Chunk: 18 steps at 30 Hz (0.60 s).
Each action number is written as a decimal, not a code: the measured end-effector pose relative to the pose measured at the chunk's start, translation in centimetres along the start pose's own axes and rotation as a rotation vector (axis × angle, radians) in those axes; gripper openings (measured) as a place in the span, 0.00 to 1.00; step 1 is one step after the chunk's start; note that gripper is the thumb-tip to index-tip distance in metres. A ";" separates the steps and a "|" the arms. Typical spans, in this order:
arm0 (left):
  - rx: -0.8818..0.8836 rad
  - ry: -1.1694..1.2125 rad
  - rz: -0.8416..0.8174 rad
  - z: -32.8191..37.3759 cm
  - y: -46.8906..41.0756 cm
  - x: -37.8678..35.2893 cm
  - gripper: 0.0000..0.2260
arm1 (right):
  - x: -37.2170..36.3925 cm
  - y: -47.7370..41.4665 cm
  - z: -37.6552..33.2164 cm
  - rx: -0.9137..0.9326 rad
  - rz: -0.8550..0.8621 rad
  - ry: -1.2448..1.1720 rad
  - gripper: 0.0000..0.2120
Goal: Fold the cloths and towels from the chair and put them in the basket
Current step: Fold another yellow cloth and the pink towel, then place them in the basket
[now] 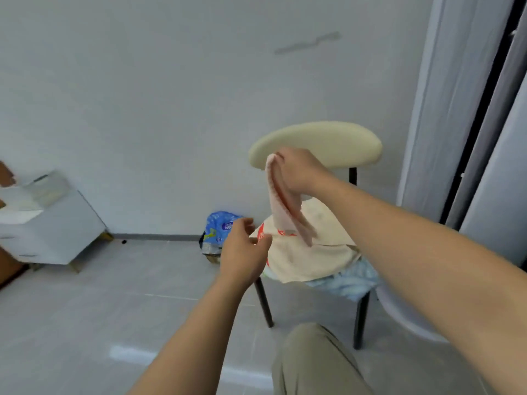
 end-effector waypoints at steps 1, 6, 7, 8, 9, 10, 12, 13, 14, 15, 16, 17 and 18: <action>-0.005 0.026 0.008 0.5 0.6 0.7 0.27 | 0.4 0.2 -2.0 0.041 0.003 -0.042 0.13; 0.009 0.188 0.103 0.6 3.6 4.5 0.38 | 0.1 1.9 -10.2 0.174 -0.051 -0.176 0.14; 0.017 0.221 0.119 0.2 4.2 5.0 0.37 | -0.6 2.4 -11.2 0.177 -0.086 -0.192 0.13; 0.022 0.262 0.124 -0.4 4.7 5.4 0.37 | -1.3 3.0 -12.1 0.185 -0.120 -0.207 0.13; 0.029 0.299 0.114 -0.9 5.2 5.7 0.35 | -2.0 3.6 -12.7 0.190 -0.149 -0.224 0.13; 0.037 0.330 0.095 -1.7 5.5 5.9 0.33 | -2.9 4.2 -13.1 0.191 -0.177 -0.245 0.12; 0.074 0.350 0.054 -3.8 5.8 5.9 0.25 | -5.3 5.2 -13.1 0.174 -0.241 -0.306 0.08; 0.102 0.344 0.041 -5.0 5.9 5.8 0.19 | -6.7 5.6 -12.8 0.169 -0.262 -0.332 0.06; 0.135 0.330 0.035 -6.5 5.8 5.7 0.14 | -8.3 5.9 -12.4 0.162 -0.276 -0.345 0.06; 0.170 0.304 0.036 -8.1 5.8 5.6 0.09 | -9.9 6.2 -11.7 0.148 -0.289 -0.345 0.06; 0.202 0.277 0.039 -9.8 5.6 5.4 0.06 | -11.6 6.3 -10.9 0.130 -0.299 -0.338 0.06; 0.231 0.257 0.038 -11.4 5.3 5.2 0.06 | -13.3 6.4 -10.0 0.105 -0.309 -0.327 0.07; 0.261 0.251 0.030 -13.3 4.9 4.8 0.08 | -15.1 6.4 -9.1 0.075 -0.319 -0.317 0.08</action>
Point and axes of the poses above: each hand's wrist, its own y-axis away from the middle knuckle, its own x-axis out of the back of the hand, z = x × y, the point moved 5 cm from there along -y, towards the middle knuckle, and after that the axes turned 11 degrees about -y, right-handed, at the moved point
